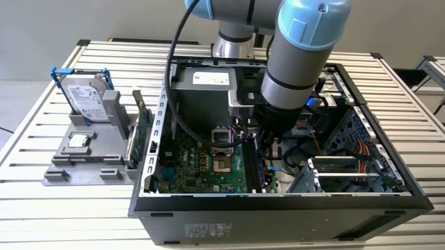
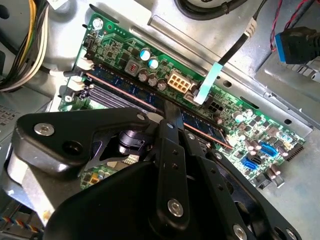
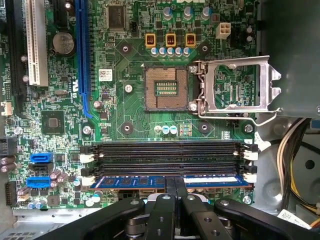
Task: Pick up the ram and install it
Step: 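Press down the ram until it locks into place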
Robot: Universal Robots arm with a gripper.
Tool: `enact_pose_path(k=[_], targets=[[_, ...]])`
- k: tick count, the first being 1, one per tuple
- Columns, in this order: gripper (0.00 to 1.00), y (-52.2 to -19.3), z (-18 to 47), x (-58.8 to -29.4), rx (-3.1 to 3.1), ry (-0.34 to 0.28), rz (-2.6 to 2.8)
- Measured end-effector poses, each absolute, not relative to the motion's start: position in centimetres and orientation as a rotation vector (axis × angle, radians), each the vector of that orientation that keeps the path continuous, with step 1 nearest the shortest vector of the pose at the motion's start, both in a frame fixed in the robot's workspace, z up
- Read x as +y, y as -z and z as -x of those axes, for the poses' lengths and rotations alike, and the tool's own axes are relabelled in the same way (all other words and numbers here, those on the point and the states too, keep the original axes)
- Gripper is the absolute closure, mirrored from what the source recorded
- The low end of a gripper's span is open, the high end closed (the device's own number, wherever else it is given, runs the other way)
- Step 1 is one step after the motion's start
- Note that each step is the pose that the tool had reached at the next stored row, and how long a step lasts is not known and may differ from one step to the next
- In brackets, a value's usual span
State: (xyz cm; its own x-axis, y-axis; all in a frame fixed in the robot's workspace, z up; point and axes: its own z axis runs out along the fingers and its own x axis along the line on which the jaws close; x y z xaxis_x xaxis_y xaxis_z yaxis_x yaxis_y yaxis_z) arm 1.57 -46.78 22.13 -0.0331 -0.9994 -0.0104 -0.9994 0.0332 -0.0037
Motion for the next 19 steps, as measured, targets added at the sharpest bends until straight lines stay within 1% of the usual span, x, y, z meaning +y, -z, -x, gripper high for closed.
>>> enact_pose_path(k=[12, 19], targets=[[1.00, -21.8, -1.6, -46.8, 2.252, -0.007, 2.178], [1.00, -23.3, -1.6, -46.8, 2.253, -0.014, 2.180]])
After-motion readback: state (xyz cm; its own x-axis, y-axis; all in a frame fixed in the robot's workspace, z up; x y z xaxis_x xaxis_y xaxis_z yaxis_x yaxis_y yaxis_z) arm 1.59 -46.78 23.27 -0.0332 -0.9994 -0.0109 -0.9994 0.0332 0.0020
